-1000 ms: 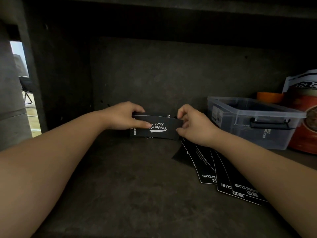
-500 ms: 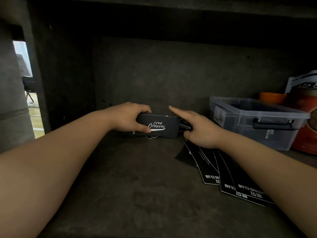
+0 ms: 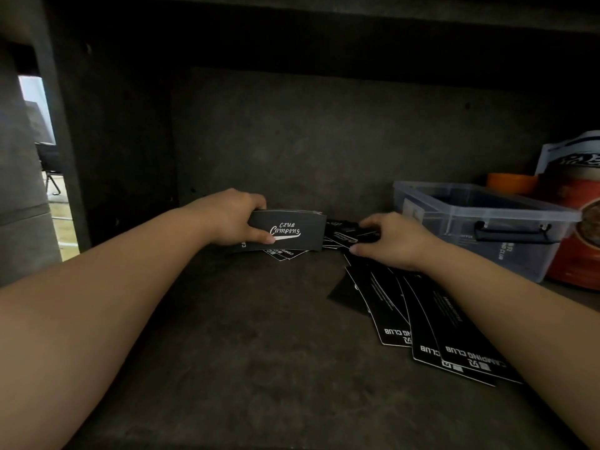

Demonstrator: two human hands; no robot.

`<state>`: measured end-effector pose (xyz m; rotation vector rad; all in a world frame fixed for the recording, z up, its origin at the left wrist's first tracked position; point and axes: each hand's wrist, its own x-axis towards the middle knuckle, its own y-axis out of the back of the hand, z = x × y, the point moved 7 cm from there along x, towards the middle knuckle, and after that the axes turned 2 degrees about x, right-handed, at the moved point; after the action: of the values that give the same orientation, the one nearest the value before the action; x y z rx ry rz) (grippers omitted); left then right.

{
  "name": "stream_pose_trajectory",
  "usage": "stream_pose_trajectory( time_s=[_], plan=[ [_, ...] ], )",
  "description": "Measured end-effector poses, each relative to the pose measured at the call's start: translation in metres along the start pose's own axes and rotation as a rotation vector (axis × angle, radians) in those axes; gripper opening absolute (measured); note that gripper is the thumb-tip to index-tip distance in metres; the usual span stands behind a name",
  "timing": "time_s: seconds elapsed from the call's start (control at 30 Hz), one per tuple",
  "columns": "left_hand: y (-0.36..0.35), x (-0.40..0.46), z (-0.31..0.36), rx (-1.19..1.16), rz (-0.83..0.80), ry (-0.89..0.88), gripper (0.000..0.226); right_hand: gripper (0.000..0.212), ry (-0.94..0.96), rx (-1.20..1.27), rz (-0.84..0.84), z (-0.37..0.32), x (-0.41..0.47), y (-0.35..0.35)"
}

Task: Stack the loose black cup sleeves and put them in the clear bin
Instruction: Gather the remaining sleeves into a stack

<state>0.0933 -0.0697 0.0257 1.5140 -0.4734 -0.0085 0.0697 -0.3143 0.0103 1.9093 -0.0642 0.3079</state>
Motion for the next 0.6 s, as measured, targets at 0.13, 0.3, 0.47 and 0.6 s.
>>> stream_pose_trajectory(
  time_s=[0.13, 0.3, 0.47, 0.6],
  plan=[
    [0.0, 0.0, -0.004, -0.016, -0.016, 0.032, 0.041, 0.065, -0.103, -0.075, -0.126, 0.006, -0.003, -0.012],
    [-0.001, -0.001, -0.006, -0.057, -0.006, 0.035, 0.039, 0.05, -0.057, -0.081, 0.003, 0.007, 0.002, -0.001],
    [-0.002, -0.002, -0.008, -0.074, -0.003, 0.05, 0.04, 0.037, 0.043, 0.266, 0.373, -0.003, -0.002, 0.027],
    [-0.004, -0.002, -0.012, -0.164, -0.006, 0.076, 0.045, 0.037, 0.119, 0.792, 0.476, -0.011, -0.009, 0.037]
  ],
)
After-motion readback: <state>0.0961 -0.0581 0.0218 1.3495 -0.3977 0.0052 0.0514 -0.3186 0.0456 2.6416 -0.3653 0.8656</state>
